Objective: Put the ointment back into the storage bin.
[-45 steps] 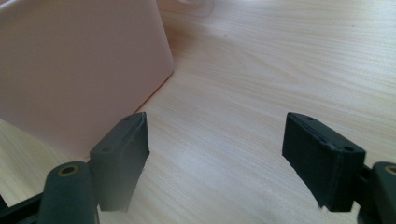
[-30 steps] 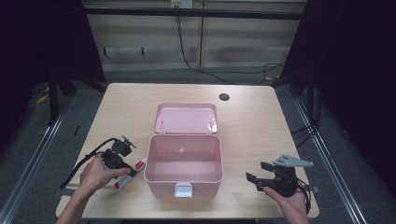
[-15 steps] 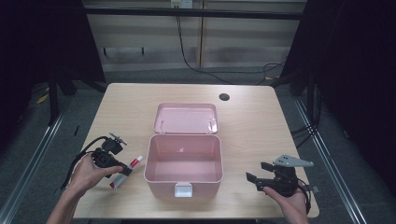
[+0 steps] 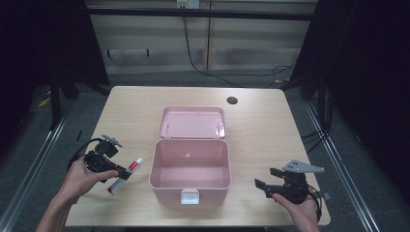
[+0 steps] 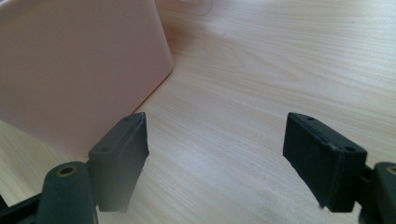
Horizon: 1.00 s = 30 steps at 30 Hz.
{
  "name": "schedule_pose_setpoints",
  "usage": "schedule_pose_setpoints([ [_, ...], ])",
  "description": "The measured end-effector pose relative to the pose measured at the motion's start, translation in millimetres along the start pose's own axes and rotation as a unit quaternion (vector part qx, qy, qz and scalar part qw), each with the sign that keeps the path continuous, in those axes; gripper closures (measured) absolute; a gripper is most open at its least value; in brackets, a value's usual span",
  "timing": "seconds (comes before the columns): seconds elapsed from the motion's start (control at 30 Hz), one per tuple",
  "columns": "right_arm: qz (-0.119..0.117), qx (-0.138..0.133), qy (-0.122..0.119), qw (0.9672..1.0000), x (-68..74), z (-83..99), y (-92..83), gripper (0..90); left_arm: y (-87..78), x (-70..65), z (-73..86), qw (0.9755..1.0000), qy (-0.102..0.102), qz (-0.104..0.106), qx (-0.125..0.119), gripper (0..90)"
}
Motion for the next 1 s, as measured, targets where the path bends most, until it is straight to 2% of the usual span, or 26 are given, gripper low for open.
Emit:
schedule_pose_setpoints([
  [0.17,0.0,-0.002,0.0,1.0,0.0,0.0,-0.5,21.5,-6.8,-1.4,-1.0,0.9999,-0.004,-0.01,-0.002,70.6],
  [0.37,-0.001,-0.002,0.0,1.0,0.0,0.0,-0.5,21.4,-20.1,-3.2,2.7,0.9999,0.004,0.005,-0.016,70.6],
  [0.53,-0.001,-0.001,0.001,1.0,0.1,0.1,-0.5,21.4,-27.6,-4.8,3.2,0.9997,0.006,0.006,-0.023,70.6],
  [0.7,-0.001,-0.001,0.0,1.0,0.1,0.1,-0.5,21.2,-35.1,-5.2,3.6,0.9998,0.009,0.001,-0.017,70.6],
  [0.77,-0.001,-0.001,-0.001,1.0,0.1,0.0,-0.4,21.1,-39.3,-6.7,3.3,0.9996,0.008,0.009,-0.025,70.6],
  [0.8,-0.001,-0.002,-0.001,1.0,0.2,0.0,-0.6,21.0,-44.3,-8.1,3.7,0.9993,0.016,0.017,-0.03,70.6],
  [1.0,-0.001,-0.001,0.0,1.0,0.1,-0.1,-0.4,20.9,-54.5,-12.8,2.5,0.999,0.032,0.01,-0.029,70.6],
])
Point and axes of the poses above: each handheld gripper's, and its own axes: y roughly forward along the jaws, z roughly out of its underside, x roughly to its left, the point moved 4 cm from there along y, roughly forward along the jaws, and after that the axes turned 11 degrees about x, right-handed, at the moved point
